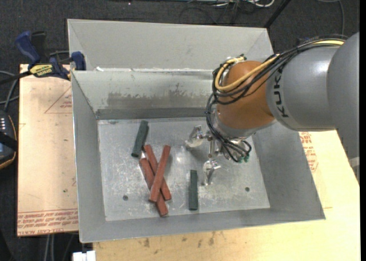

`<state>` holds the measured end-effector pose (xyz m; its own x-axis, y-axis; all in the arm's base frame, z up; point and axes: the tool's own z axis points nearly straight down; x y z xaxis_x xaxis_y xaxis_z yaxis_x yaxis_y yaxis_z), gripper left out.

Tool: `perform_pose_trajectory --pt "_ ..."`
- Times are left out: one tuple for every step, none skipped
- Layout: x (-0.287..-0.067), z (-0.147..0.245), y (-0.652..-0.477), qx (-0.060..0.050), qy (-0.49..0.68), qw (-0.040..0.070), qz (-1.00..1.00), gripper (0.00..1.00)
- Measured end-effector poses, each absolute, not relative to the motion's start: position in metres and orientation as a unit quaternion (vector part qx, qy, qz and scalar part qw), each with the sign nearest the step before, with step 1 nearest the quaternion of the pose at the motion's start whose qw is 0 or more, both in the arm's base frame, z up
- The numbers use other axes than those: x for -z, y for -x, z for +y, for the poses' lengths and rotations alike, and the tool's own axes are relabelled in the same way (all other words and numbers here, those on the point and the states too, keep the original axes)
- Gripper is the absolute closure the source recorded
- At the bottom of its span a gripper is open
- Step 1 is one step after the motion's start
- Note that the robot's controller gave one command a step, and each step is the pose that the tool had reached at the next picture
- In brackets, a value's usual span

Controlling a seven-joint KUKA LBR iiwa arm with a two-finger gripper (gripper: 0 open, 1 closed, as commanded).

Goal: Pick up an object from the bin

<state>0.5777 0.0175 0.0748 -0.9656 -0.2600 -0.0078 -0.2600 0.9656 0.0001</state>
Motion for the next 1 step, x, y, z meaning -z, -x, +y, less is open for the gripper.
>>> perform_pose_trajectory --pt "-0.0763 -0.0062 -0.4933 0.002 0.339 0.01 0.941 1.0"
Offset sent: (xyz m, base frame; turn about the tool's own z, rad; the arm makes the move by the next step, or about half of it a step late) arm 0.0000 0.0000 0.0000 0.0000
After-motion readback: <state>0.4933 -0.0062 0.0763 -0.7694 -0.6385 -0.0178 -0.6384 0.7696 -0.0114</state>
